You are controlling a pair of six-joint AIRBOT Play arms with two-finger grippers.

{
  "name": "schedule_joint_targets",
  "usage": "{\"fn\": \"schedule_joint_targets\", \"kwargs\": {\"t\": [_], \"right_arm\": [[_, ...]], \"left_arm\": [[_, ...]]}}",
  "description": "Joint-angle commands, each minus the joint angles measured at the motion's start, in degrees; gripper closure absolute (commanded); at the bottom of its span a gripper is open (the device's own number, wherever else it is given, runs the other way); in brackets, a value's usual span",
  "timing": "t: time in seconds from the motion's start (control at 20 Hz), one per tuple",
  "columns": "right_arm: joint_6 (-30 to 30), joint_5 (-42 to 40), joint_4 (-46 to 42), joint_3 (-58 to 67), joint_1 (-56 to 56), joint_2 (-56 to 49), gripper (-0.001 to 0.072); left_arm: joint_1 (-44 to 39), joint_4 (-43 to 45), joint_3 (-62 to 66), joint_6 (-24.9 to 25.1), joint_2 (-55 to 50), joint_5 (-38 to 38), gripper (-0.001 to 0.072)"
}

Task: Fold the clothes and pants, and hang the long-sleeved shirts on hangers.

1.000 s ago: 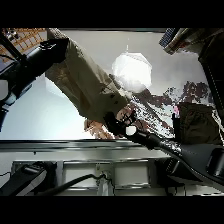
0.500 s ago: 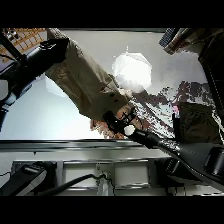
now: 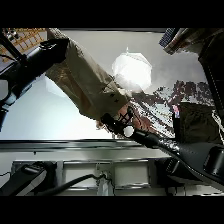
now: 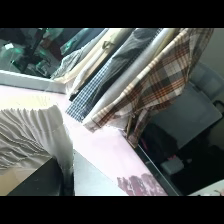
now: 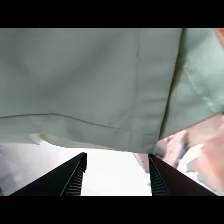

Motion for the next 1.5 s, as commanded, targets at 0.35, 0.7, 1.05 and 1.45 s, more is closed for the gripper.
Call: {"fn": "schedule_joint_targets", "kwargs": {"t": [0.35,0.7,1.05,1.45], "right_arm": [[1.8,3.7,-7.3,-1.6,0.0,-0.1,0.0199],[8.0,-0.4,-5.8,-2.8,0.0,-0.2,0.0209],[8.2,1.6,-3.2,-2.9,-5.0,-0.8,0.0226],[8.2,2.7,-3.2,-2.9,-9.6,-0.8,0.0278]], "left_arm": [[0.1,0.0,0.0,0.0,0.0,-0.1,0.0701],[0.0,-0.2,0.0,0.0,0.0,-0.3,0.0701],[0.0,-0.2,0.0,-0.9,0.3,-1.7,0.0701],[0.0,-0.2,0.0,-3.1,2.3,-4.0,0.0701]]}}
